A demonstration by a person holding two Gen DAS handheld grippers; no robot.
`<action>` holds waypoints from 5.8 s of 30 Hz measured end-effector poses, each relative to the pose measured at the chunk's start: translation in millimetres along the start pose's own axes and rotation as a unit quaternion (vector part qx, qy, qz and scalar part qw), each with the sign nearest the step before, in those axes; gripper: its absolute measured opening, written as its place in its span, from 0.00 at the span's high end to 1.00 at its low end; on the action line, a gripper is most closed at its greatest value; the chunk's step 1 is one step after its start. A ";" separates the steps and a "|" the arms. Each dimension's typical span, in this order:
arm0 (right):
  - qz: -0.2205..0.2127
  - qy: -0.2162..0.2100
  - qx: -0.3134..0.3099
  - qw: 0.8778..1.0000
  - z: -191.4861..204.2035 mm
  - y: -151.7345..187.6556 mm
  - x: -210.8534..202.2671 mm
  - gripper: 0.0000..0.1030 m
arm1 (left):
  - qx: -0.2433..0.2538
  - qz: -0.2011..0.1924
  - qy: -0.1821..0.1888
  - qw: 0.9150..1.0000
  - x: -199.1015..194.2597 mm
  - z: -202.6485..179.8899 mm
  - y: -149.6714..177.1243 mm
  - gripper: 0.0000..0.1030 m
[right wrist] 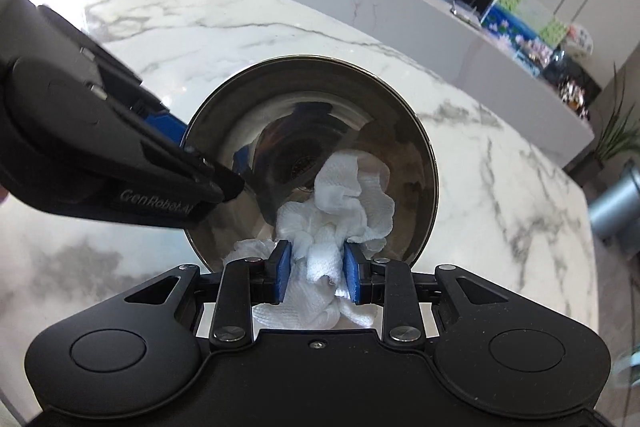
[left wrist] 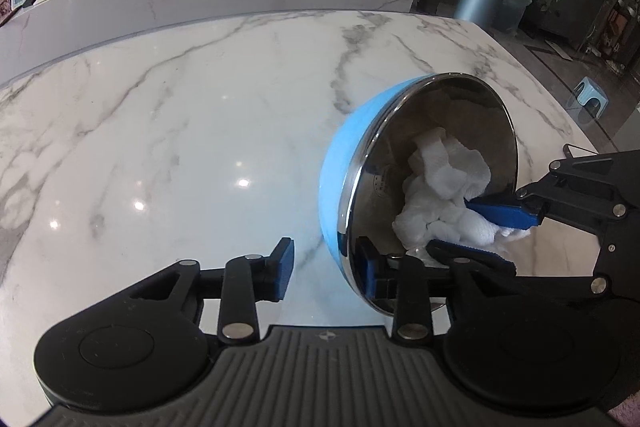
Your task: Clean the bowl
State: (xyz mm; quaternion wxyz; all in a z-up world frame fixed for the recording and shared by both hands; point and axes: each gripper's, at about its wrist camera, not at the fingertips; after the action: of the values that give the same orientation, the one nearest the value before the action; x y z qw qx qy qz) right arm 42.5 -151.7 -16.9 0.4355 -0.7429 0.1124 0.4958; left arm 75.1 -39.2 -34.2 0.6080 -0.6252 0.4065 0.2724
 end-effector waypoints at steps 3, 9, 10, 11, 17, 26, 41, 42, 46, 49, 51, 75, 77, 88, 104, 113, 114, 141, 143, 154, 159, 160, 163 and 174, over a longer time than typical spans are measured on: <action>0.002 -0.023 0.028 0.999 -7.5 -1.6 0.8 0.75 | -0.015 -0.002 0.008 1.000 3.9 2.9 -0.7 0.66; 0.003 -0.077 0.091 0.993 -22.1 -0.1 -6.1 0.75 | -0.026 -0.005 0.035 0.999 11.4 5.0 -1.3 0.82; 0.003 -0.081 0.096 0.992 -22.9 0.6 -6.9 0.75 | -0.023 -0.005 0.038 0.999 11.4 4.0 -1.5 0.84; 0.003 -0.083 0.098 0.992 -23.2 1.3 -7.1 0.75 | -0.014 -0.006 0.034 0.999 10.7 1.8 -1.9 0.84; -0.006 -0.006 0.013 1.000 4.1 9.5 -14.1 0.76 | 0.015 -0.006 0.011 1.000 5.8 -5.4 -1.6 0.84; -0.028 0.029 -0.037 0.999 12.2 12.1 -29.2 0.77 | 0.017 -0.004 -0.002 1.000 0.9 -1.4 0.2 0.84; -0.100 -0.064 0.033 0.992 -22.5 4.1 -100.1 0.86 | 0.032 0.005 -0.029 0.999 -14.5 11.3 10.5 0.83; -0.102 -0.065 0.039 0.992 -24.4 5.0 -101.7 0.87 | 0.034 0.005 -0.031 0.999 -15.7 12.2 11.5 0.82; -0.101 -0.067 0.070 0.990 -42.2 7.5 -100.0 0.88 | 0.034 0.015 -0.027 0.999 -20.4 17.1 14.4 0.82; -0.089 -0.062 0.080 0.991 -50.0 8.7 -90.4 0.89 | 0.029 0.026 -0.016 0.999 -22.9 21.6 14.3 0.83; -0.080 -0.061 0.080 0.992 -50.7 9.0 -82.2 0.89 | 0.026 0.028 -0.014 0.999 -23.9 23.9 14.3 0.83; -0.068 -0.151 0.204 0.965 -69.3 5.5 -22.2 0.89 | -0.170 0.013 0.035 0.985 -6.7 78.5 3.4 0.80; -0.074 -0.175 0.213 0.959 -72.1 6.3 -29.2 0.89 | -0.172 0.024 0.063 0.983 -7.2 79.3 0.8 0.79; -0.074 -0.137 0.190 0.969 -59.0 2.2 -35.1 0.85 | -0.153 0.031 0.028 0.987 4.1 75.9 -3.2 0.82; -0.030 -0.131 0.229 0.964 -59.9 4.4 2.2 0.73 | -0.142 0.032 0.019 0.989 1.3 74.8 0.9 0.82; -0.021 -0.135 0.205 0.969 -52.8 4.6 1.0 0.83 | -0.157 -0.026 -0.016 0.987 -5.5 80.3 0.8 0.70; -0.021 -0.136 0.203 0.969 -51.7 4.2 0.7 0.83 | -0.153 -0.032 -0.019 0.988 -5.7 79.8 0.9 0.70; -0.052 -0.112 0.240 0.963 -92.7 14.2 -32.1 0.85 | -0.172 0.036 0.061 0.983 -11.1 88.9 6.0 0.87; -0.050 -0.127 0.244 0.960 -90.4 14.1 -30.0 0.85 | -0.183 0.041 0.068 0.980 -9.0 92.0 6.7 0.87; -0.052 -0.129 0.238 0.961 -74.5 2.9 -22.4 0.85 | -0.205 0.021 0.048 0.977 -4.6 90.6 3.3 0.77; -0.051 -0.133 0.236 0.961 -71.5 2.3 -19.3 0.85 | -0.200 0.013 0.043 0.979 -5.2 87.0 1.5 0.68; -0.052 -0.134 0.236 0.961 -71.1 2.3 -19.1 0.85 | -0.198 0.013 0.042 0.979 -4.2 85.6 1.6 0.68; -0.055 -0.140 0.239 0.959 -70.9 2.2 -18.7 0.85 | -0.191 0.015 0.041 0.981 -3.3 82.7 1.4 0.68; -0.060 -0.172 0.260 0.948 -77.9 5.9 -27.6 0.85 | -0.114 0.038 0.031 0.992 -4.2 61.6 5.1 0.68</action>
State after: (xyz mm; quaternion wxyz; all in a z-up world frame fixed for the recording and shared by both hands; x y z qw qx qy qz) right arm 75.3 -221.6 13.0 0.6551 -0.5127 0.1158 0.5428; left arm 78.1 22.4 -40.3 0.5087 -0.6829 0.4150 0.3204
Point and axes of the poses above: each gripper's, at about its wrist camera, not at the fingertips, and x roughly the way its jaws point, z to its left, y to its underside, and after that the axes turned 3 degrees about -y, right-handed
